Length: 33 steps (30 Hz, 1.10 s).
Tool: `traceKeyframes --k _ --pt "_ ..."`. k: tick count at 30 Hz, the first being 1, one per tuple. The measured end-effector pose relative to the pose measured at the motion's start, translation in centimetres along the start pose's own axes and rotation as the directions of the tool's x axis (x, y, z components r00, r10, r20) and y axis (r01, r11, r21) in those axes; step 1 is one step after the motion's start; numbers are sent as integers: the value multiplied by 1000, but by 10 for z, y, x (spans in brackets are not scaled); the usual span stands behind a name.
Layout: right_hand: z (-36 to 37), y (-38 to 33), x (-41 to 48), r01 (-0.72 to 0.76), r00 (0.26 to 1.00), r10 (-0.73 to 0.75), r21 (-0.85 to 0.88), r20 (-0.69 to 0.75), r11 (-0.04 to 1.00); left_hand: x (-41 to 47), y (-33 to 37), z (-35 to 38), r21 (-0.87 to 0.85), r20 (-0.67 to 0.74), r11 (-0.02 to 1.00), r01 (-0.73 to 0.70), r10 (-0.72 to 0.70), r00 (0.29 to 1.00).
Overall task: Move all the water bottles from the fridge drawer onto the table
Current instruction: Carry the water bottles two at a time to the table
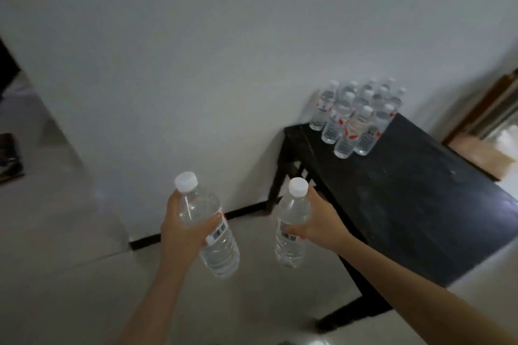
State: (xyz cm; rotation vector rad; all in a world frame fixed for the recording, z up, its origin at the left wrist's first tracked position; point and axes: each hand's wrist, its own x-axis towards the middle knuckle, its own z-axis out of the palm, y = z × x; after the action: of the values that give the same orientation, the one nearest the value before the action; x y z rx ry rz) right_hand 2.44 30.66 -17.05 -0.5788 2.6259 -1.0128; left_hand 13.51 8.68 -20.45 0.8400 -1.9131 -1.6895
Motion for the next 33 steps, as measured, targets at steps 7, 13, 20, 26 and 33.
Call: traceKeyframes --k 7,13,20,26,33 --pt "-39 55 -23 -256 950 252 0 -183 967 17 -7 84 -22 307 1000 12 -5 952" --pt "-79 109 -35 -365 867 386 125 -316 923 22 17 168 17 531 995 -101 77 844" --pt "-145 176 -13 -341 810 406 223 -424 913 35 41 289 54 626 974 -222 140 767" --pt "-206 230 14 -299 755 404 276 -517 913 41 64 384 48 643 960 -275 181 744" --pt "-245 278 27 -342 696 439 276 -568 899 42 69 466 48 733 958 -283 159 662"
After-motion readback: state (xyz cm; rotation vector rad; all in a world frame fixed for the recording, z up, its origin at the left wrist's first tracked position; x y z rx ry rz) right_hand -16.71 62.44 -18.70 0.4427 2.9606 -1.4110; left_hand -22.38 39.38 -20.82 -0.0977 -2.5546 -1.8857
